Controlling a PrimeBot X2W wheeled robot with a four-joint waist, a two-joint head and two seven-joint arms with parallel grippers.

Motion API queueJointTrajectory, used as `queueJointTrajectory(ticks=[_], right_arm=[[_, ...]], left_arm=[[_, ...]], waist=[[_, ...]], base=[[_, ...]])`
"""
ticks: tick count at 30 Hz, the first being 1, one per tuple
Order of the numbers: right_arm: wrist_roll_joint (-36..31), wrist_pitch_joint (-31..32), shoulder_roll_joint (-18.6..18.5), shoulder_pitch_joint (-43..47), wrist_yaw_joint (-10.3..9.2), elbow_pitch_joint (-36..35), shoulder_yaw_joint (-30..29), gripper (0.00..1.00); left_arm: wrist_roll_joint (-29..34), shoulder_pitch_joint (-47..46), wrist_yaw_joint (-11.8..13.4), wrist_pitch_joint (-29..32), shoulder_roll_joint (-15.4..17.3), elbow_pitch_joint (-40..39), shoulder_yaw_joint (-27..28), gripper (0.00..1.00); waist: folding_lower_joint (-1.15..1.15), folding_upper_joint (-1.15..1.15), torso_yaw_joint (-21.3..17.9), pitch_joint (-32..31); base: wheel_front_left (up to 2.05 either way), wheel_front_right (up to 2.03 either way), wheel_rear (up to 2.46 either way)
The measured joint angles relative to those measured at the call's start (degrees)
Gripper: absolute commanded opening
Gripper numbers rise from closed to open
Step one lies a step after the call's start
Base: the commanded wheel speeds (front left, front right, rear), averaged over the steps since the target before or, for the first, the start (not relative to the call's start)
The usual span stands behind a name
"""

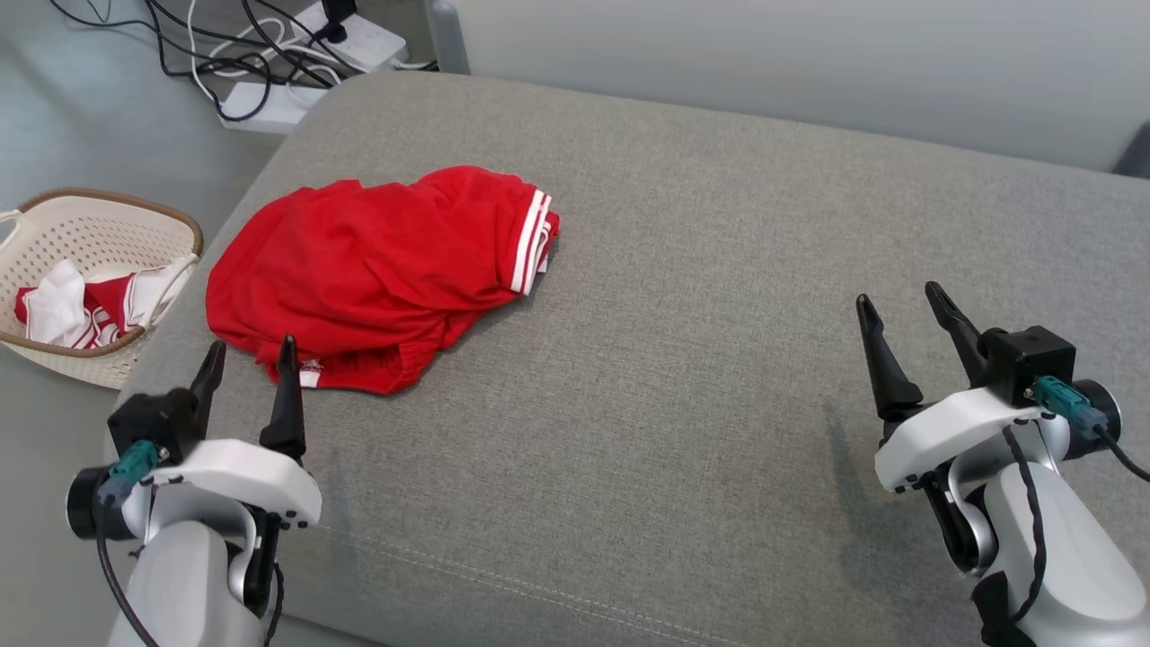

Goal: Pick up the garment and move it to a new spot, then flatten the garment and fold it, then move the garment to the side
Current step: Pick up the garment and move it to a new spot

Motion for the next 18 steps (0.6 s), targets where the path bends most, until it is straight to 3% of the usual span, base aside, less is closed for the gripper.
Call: queueJointTrajectory(ticks=[4, 11, 18], right_arm=[[0.2, 0.0, -0.5, -1.4, 0.00, 0.2, 0.5, 1.00], [0.3, 0.0, -2.0, -4.7, 0.00, -0.2, 1.4, 1.00], [0.5, 0.0, -1.9, -7.3, 0.00, -1.9, 1.4, 1.00]], left_arm=[[-0.9, -5.0, -0.7, 0.0, 1.3, 3.7, -0.3, 1.00], [-5.5, -16.3, -1.2, -0.2, 6.4, 14.2, -1.4, 1.00], [-17.6, -25.2, -1.2, 2.4, 11.0, 18.6, -7.9, 1.00]], waist=[[0.00, 0.00, -0.9, 2.7], [0.00, 0.00, -3.8, 8.2], [0.00, 0.00, -8.1, 14.5]], base=[[0.00, 0.00, 0.00], [0.00, 0.00, 0.00], [0.00, 0.00, 0.00]])
